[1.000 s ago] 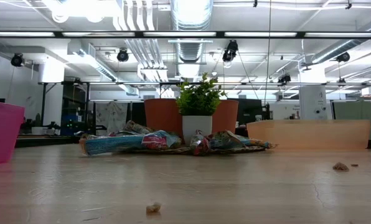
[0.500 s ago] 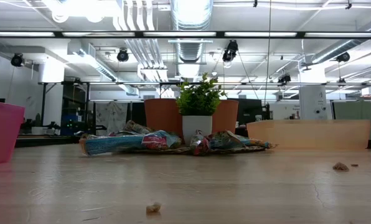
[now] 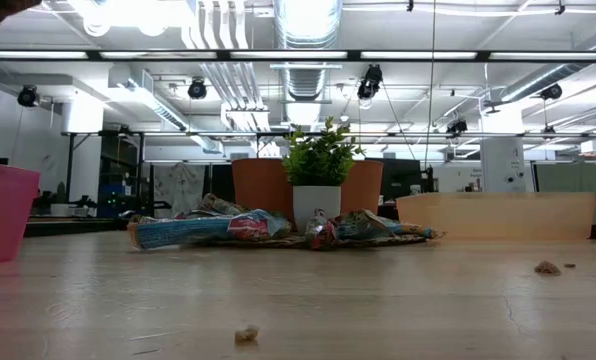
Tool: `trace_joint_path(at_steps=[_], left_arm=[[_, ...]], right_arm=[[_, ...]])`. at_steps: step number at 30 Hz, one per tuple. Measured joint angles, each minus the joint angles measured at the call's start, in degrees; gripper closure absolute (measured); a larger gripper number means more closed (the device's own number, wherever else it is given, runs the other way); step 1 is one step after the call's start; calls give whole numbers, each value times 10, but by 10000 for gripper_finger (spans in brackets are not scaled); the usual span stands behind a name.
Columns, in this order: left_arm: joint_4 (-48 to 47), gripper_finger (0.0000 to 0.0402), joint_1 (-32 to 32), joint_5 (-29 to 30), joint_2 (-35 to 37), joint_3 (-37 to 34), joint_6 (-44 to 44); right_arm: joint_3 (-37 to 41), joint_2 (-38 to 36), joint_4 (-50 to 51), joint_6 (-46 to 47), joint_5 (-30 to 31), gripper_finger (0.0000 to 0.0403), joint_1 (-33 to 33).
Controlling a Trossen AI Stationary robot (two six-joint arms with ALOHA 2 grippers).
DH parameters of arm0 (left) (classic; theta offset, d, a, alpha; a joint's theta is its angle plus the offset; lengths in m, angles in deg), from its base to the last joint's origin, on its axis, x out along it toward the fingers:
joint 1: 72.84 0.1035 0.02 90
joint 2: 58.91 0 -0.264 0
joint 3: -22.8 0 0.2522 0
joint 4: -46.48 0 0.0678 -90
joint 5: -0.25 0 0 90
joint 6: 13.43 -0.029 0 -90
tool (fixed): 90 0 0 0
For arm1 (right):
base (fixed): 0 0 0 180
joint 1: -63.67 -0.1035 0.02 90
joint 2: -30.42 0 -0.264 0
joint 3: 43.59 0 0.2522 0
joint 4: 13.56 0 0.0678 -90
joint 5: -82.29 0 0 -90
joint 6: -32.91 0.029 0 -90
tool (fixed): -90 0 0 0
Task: Pick and place Granola Bars by type
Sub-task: Put the red granola bar into the pink bin
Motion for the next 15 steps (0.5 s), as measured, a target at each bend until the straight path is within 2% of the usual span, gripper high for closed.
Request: trace_joint_path(at_steps=[7, 15], left_arm=[[-37, 390, 25, -61, -26, -14, 10], [8, 390, 28, -146, -26, -130, 55]], right_arm=[[95, -73, -4, 32, 17, 154, -25], [207, -147, -82, 39, 17, 154, -43]])
